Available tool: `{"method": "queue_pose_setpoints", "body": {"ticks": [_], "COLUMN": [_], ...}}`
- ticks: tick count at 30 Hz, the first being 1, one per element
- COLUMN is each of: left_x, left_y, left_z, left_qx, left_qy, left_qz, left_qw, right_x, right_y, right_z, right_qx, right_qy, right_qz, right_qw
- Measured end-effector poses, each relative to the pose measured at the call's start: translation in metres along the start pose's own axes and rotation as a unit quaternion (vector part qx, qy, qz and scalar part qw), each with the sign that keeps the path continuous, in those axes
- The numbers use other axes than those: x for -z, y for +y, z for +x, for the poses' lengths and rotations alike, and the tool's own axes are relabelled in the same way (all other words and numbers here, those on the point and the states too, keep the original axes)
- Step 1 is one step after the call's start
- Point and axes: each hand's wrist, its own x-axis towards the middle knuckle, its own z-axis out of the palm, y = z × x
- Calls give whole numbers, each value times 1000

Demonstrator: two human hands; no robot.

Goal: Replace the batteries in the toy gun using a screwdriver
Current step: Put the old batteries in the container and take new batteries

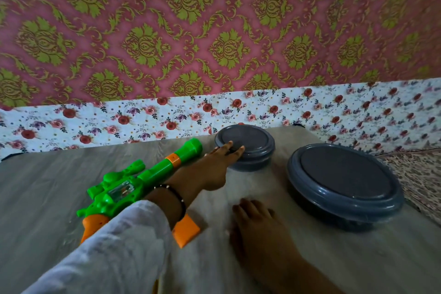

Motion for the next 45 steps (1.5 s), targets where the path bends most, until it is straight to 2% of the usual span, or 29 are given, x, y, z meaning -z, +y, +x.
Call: {"method": "queue_pose_setpoints", "body": {"ticks": [8, 11, 23, 26, 29, 35, 39, 42, 45], "left_x": [1, 5, 14, 16, 13, 4, -27, -45, -50], "left_y": [0, 2, -9, -3, 3, 23, 16, 13, 23], "left_z": [67, 79, 96, 91, 76, -5, -64, -91, -107], "left_qx": [3, 2, 0, 19, 37, -7, 40, 60, 46], "left_qy": [11, 7, -28, -16, 7, 83, 86, 64, 48], "left_qz": [-5, -8, 24, 20, -5, -40, -3, 18, 35], "left_qw": [1000, 1000, 999, 999, 999, 996, 995, 996, 997], "right_x": [2, -2, -13, -12, -10, -3, 6, 10, 9], "right_y": [17, 20, 21, 20, 18, 21, 10, 4, 3], "right_z": [11, 10, 7, 7, 6, 6, -7, -15, -15], "right_qx": [12, 15, 22, 18, 17, 32, 44, 37, -47], "right_qy": [-8, 15, 63, 69, 84, 77, 110, 171, 272], "right_qz": [17, 23, 41, 41, 39, 10, -39, -118, -167], "right_qw": [1000, 999, 997, 997, 996, 996, 992, 977, 947]}}
